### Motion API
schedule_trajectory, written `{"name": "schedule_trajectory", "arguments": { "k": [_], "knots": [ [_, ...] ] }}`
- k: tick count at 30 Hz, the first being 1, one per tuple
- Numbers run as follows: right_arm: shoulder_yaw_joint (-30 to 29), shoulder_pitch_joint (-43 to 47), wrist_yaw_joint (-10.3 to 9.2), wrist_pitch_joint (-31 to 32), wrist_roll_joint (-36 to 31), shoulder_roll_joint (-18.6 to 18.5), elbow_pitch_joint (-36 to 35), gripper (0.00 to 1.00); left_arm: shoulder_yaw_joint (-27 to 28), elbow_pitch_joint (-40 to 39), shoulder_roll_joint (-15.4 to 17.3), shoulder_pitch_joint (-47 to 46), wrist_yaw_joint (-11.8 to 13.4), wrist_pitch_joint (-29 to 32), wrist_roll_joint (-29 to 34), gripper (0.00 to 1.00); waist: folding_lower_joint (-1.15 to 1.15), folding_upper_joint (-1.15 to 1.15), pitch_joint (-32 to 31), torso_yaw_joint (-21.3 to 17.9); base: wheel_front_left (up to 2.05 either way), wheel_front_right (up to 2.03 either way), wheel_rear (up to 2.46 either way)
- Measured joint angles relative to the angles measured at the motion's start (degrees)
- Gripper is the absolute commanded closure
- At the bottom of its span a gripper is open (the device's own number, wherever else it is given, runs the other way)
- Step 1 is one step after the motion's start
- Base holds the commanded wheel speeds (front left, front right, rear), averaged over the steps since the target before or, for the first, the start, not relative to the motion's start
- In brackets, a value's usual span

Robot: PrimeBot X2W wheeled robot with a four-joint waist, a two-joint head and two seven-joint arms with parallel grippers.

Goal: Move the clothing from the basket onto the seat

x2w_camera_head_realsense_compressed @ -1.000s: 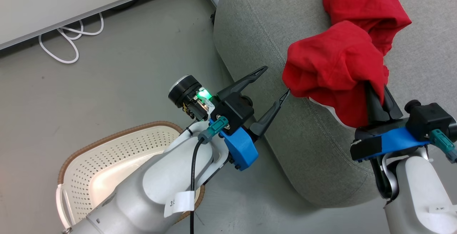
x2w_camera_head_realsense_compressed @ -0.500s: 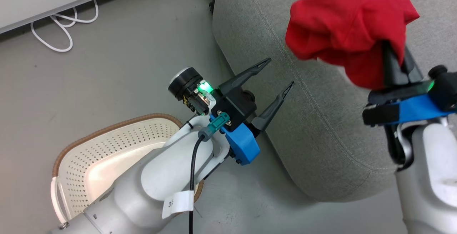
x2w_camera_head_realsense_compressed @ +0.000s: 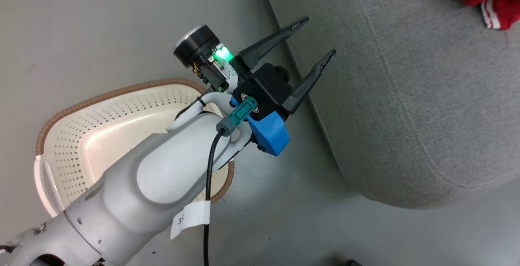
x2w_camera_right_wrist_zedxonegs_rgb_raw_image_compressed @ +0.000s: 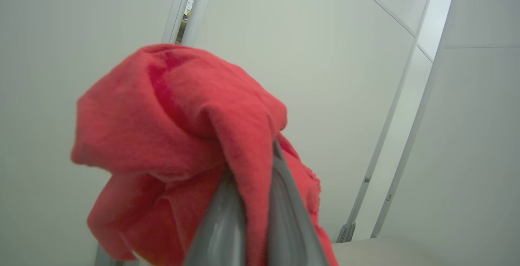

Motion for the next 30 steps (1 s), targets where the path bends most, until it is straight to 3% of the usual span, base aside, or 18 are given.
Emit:
{"name": "schedule_trajectory", "arguments": {
  "k": [7, 12, 26, 27, 28, 30],
  "knots": [
    [-7.22, -3.52, 0.00, 0.00, -0.09, -4.48, 6.58, 1.00, 0.05, -2.21, 1.51, -2.49, 0.30, 1.16, 1.32, 0.00, 0.00, 0.00, 6.94, 1.28, 0.00, 0.00, 0.00],
    [-9.64, -3.58, 0.00, 0.00, -0.71, -5.67, 13.50, 1.00, -0.11, -3.16, 2.31, -3.73, 0.31, 1.69, 1.82, 0.00, 0.00, 0.00, 10.46, 2.19, 0.00, 0.00, 0.00],
    [-11.54, 0.10, 0.00, 0.00, -1.20, -1.25, 22.17, 1.00, -0.58, -3.36, 2.68, -4.03, 0.76, 1.46, 1.65, 0.00, 0.00, 0.00, 11.82, 3.71, 0.00, 0.00, 0.00],
    [-11.65, 0.24, 0.00, 0.00, -1.20, -1.21, 22.10, 0.55, -0.62, -3.32, 2.68, -4.03, 0.81, 1.41, 1.62, 0.00, 0.00, 0.00, 11.66, 3.74, 0.00, 0.00, 0.00],
    [-11.76, 0.52, 0.00, 0.00, -1.27, -1.12, 21.67, 0.00, -0.63, -3.20, 2.68, -4.03, 0.82, 1.33, 1.47, 0.00, 0.00, 0.00, 11.45, 3.75, 0.00, 0.00, 0.00],
    [-11.65, 1.49, 0.00, 0.01, -1.62, -0.69, 20.91, 0.00, -0.65, -2.91, 2.70, -4.02, 1.08, 0.92, 1.24, 0.00, 0.00, 0.00, 10.86, 3.73, 0.00, 0.00, 0.00]
  ]
}}
